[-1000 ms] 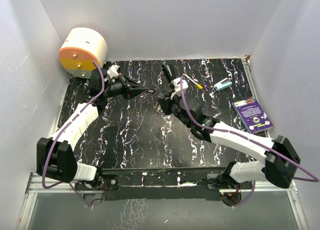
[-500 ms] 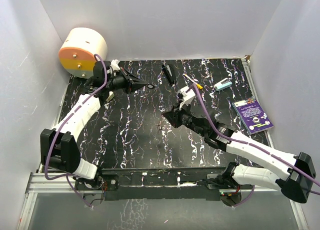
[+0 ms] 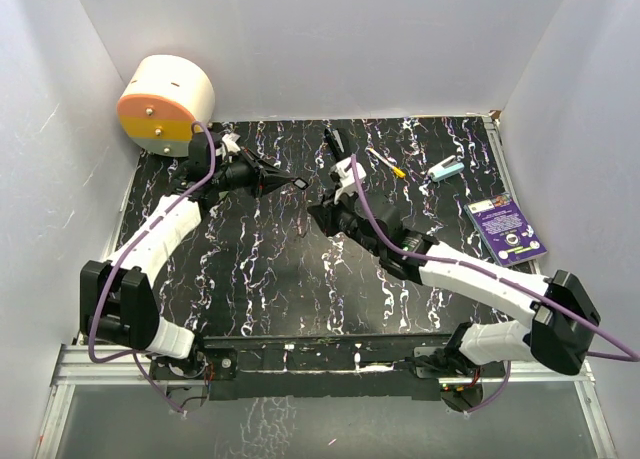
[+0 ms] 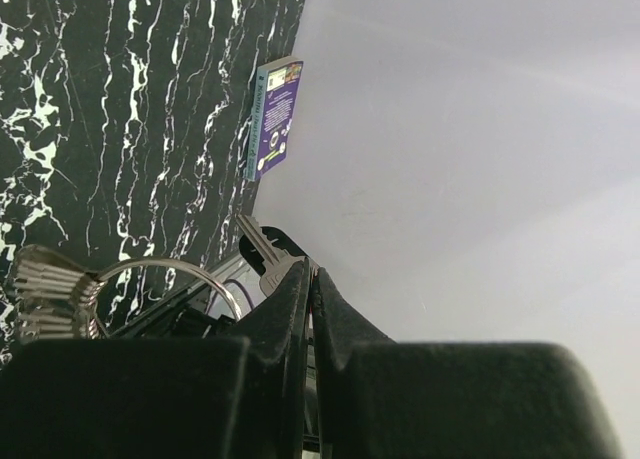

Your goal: Put the keys on the keyring

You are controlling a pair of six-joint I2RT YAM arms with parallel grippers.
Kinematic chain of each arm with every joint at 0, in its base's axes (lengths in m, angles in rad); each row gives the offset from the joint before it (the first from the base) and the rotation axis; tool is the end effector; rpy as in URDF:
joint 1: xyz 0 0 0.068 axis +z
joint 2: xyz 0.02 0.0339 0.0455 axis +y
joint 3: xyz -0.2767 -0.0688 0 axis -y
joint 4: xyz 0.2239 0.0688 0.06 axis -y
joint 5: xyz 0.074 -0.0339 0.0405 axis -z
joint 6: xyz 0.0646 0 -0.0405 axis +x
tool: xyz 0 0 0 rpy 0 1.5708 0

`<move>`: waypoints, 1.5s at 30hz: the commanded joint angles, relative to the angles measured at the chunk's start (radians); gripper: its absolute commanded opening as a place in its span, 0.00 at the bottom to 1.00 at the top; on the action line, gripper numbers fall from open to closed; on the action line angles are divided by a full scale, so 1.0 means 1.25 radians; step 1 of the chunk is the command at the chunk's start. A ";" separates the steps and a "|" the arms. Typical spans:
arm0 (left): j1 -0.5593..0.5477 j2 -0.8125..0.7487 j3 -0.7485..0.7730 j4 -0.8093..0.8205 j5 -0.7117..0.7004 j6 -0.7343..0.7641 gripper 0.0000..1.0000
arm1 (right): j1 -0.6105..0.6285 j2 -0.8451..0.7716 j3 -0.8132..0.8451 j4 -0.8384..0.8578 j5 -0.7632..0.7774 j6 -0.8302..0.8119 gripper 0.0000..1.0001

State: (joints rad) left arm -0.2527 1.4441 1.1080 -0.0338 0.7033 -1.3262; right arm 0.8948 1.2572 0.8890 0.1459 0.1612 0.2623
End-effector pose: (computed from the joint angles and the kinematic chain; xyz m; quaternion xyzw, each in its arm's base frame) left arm 0.3102 -0.1232 0.3262 -0.2288 0.7652 -0.5767 0.1718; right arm 0.1955 0.2272 0.3217 -0.1944 0.7557 0.2876 0.5554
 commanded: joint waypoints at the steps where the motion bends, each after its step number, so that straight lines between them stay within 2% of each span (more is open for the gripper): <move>1: -0.005 -0.056 -0.008 0.024 0.021 -0.043 0.00 | 0.002 0.015 0.060 0.160 0.022 -0.039 0.08; 22: -0.013 -0.057 -0.012 0.036 0.049 -0.079 0.00 | 0.002 0.136 0.136 0.246 0.048 -0.077 0.08; 45: -0.018 -0.057 -0.011 0.046 0.049 -0.076 0.00 | 0.002 0.140 0.149 0.253 0.121 -0.070 0.08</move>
State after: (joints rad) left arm -0.2665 1.4231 1.0824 0.0040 0.7410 -1.3994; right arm 0.8959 1.4410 0.9974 0.3485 0.2932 0.1772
